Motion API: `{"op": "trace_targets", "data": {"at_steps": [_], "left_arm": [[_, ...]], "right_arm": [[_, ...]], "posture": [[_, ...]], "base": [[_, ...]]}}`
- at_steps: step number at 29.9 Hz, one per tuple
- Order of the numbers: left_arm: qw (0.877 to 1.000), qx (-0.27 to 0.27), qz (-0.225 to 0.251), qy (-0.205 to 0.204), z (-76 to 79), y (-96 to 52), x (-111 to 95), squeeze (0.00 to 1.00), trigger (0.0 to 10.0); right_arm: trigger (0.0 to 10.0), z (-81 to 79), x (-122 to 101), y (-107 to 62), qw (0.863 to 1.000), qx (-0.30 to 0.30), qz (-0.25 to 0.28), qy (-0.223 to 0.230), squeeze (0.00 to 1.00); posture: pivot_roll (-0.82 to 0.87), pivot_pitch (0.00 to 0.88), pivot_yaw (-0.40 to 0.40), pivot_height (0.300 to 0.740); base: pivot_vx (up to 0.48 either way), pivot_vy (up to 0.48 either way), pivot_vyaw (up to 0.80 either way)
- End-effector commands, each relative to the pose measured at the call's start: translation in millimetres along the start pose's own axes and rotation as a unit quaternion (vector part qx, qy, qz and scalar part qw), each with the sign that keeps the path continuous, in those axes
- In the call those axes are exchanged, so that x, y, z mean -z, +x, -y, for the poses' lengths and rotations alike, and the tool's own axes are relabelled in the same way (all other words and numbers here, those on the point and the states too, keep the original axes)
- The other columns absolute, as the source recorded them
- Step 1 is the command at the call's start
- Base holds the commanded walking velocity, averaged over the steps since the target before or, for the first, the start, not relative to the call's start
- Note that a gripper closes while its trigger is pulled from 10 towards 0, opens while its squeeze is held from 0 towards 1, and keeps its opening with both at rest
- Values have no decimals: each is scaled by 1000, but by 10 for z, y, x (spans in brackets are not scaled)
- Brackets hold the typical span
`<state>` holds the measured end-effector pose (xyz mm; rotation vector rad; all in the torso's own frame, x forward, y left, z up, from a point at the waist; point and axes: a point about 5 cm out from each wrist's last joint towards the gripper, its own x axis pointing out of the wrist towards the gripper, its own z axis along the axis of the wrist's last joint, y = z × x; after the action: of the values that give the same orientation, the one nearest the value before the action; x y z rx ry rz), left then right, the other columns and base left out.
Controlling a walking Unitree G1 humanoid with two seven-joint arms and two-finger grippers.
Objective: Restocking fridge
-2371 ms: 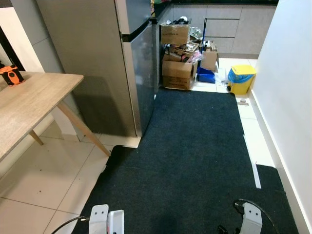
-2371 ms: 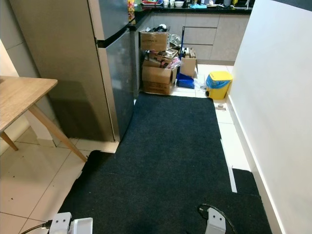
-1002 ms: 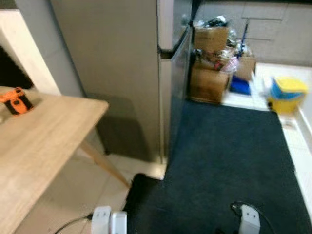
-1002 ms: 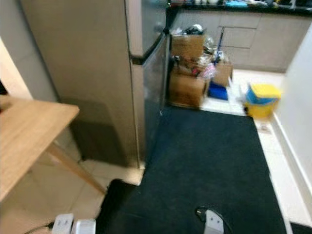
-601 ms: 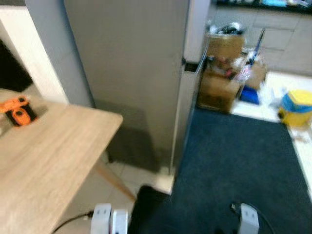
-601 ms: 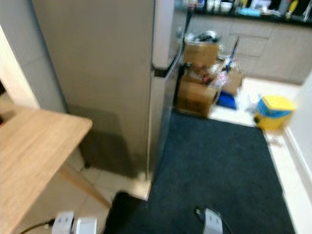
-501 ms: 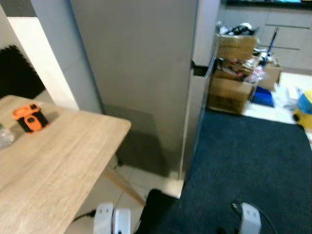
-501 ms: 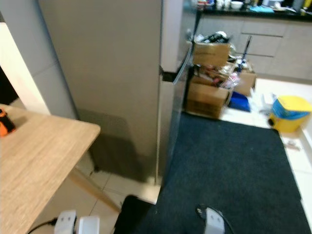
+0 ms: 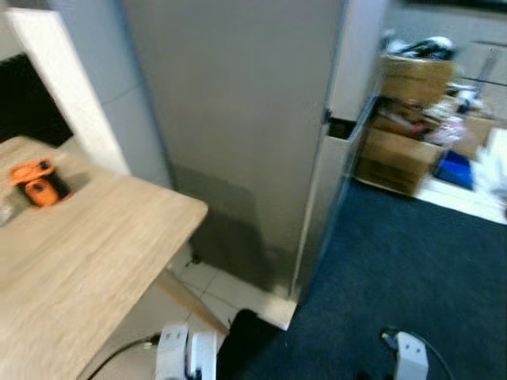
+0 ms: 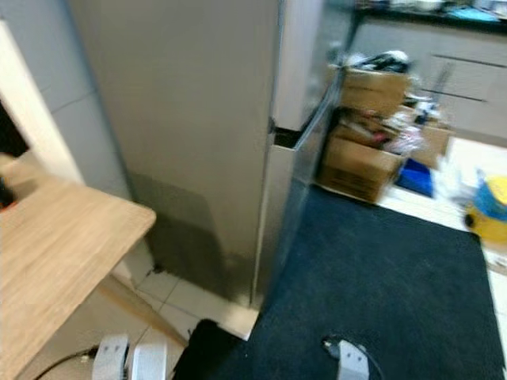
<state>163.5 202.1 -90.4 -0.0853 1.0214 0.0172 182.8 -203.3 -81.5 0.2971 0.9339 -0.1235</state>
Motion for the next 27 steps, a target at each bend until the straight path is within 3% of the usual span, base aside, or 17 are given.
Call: {"op": "trace_targets", "data": {"at_steps": [1, 24, 27], "left_arm": [[1000, 0, -8, 1, -7, -6, 40, 0, 10000], [1000, 0, -10, -1, -2, -7, 55, 0, 10000], [1000, 0, -10, -1, 1, -7, 56, 0, 10000]], "right_arm": [[10000, 24, 104, -18, 1000, 4, -17, -1, 0], [10000, -19, 107, -18, 1000, -27, -12, -4, 0], [10000, -25, 98, -19, 999, -38, -11, -5, 0]], "posture": [[-60, 0, 20, 740], [-61, 0, 22, 740], [-61, 0, 22, 740]], "base": [[0, -424, 0], [0, -424, 0], [0, -424, 708]]}}
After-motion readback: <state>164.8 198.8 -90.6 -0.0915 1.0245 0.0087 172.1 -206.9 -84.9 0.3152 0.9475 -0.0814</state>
